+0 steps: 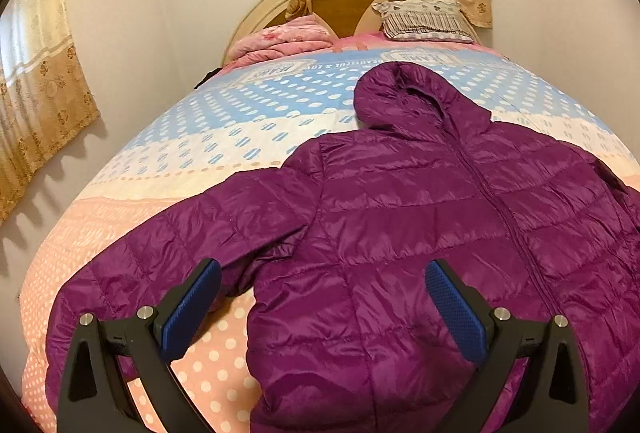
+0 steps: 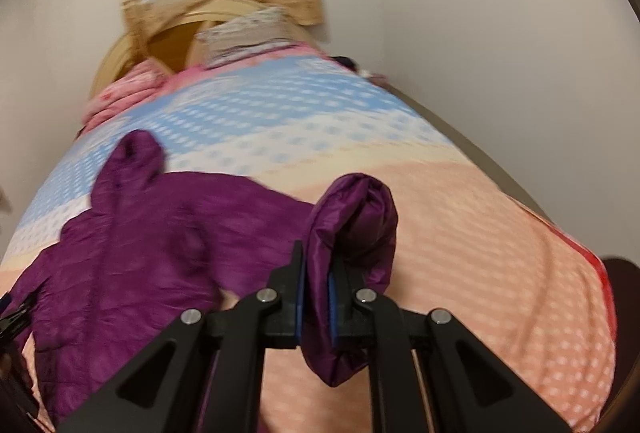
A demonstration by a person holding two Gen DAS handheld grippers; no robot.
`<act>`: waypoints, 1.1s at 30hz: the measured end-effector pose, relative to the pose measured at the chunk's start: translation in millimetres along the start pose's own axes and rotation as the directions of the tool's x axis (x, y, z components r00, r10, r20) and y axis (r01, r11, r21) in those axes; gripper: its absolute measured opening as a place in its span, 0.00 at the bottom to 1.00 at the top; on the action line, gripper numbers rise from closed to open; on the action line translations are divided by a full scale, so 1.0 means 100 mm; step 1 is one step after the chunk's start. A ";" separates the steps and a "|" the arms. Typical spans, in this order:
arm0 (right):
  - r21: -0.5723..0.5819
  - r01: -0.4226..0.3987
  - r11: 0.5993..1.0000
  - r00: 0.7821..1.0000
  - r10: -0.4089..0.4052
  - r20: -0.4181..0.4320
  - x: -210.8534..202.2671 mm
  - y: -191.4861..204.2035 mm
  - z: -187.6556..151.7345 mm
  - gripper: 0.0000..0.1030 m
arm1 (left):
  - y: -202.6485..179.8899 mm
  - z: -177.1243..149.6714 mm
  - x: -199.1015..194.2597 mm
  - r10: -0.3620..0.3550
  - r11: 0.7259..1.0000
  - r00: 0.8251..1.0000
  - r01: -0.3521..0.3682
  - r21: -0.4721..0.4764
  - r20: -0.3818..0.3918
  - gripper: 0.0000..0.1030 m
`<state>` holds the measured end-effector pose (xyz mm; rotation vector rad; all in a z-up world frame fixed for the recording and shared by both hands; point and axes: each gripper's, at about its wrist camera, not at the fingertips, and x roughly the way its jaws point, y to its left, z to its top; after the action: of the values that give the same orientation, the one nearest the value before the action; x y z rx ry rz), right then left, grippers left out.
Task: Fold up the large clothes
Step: 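Fold the held sleeve across the jacket body and open the right tool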
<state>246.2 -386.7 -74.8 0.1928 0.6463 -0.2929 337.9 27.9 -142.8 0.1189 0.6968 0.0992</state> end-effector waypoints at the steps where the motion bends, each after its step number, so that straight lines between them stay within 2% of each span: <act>1: -0.030 -0.019 0.999 1.000 0.019 0.000 0.06 0.18 0.00 0.11 | 0.02 0.01 0.01 -0.003 1.000 1.000 0.003 -0.008 -0.005 0.99; 8: -0.163 -0.171 0.972 0.985 0.167 -0.039 0.39 1.16 -0.28 0.11 | 0.12 0.00 -0.07 -0.020 0.999 1.000 0.020 -0.031 0.003 0.99; 10: -0.175 -0.222 0.959 0.974 0.210 -0.082 0.54 1.33 -0.37 0.17 | 0.13 0.00 -0.07 -0.010 1.000 1.000 0.010 -0.027 -0.001 0.99; 11: -0.183 -0.236 0.954 0.970 0.221 -0.101 0.63 1.39 -0.43 0.27 | 0.14 -0.01 -0.07 -0.008 1.000 1.000 0.007 -0.026 -0.004 0.99; 12: -0.187 -0.247 0.951 0.967 0.231 -0.105 0.64 1.44 -0.48 0.56 | 0.14 -0.01 -0.07 -0.005 1.000 1.000 0.005 -0.024 -0.004 0.99; 14: -0.192 -0.248 0.950 0.968 0.239 -0.069 0.61 1.42 -0.55 0.82 | 0.13 -0.01 -0.09 0.006 1.000 1.000 -0.006 -0.016 0.000 0.99; 17: -0.234 -0.259 0.937 0.966 0.255 -0.047 0.39 1.33 -0.60 0.82 | 0.10 0.00 -0.11 0.011 1.000 1.000 -0.011 -0.013 0.003 0.99; 20: -0.235 -0.259 0.937 0.960 0.276 0.044 0.02 1.12 -0.61 0.82 | -0.01 0.04 -0.11 -0.005 1.000 1.000 0.005 -0.010 -0.009 0.99; 22: -0.215 -0.205 0.955 0.969 0.229 0.092 -0.07 0.95 -0.57 0.82 | -0.16 0.08 -0.15 -0.031 1.000 1.000 0.031 0.001 -0.002 0.99; 24: -0.177 -0.099 0.979 0.984 0.123 0.131 -0.06 0.68 -0.53 0.82 | -0.37 0.12 -0.22 -0.071 0.997 0.997 0.070 0.024 0.012 0.99; 25: -0.160 -0.027 0.987 0.990 0.049 0.130 0.00 0.54 -0.52 0.82 | -0.49 0.15 -0.26 -0.093 0.995 0.995 0.093 0.038 0.019 0.99; 27: -0.100 0.055 0.994 0.993 -0.044 0.109 0.16 0.22 -0.53 0.82 | -0.75 0.21 -0.35 -0.165 0.985 0.986 0.163 0.056 0.021 0.99; 31: -0.009 0.145 0.989 0.988 -0.144 0.055 0.40 -0.25 -0.65 0.82 | -1.22 0.32 -0.53 -0.272 0.960 0.962 0.269 0.074 0.032 0.99; 33: 0.026 0.143 0.989 0.989 -0.144 0.037 0.47 -0.39 -0.73 0.83 | -1.46 0.36 -0.60 -0.313 0.946 0.949 0.309 0.097 0.038 0.99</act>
<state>228.5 -414.2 -164.1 0.1624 0.6199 -0.4419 322.9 -127.1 -98.0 0.0964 0.6591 -0.2386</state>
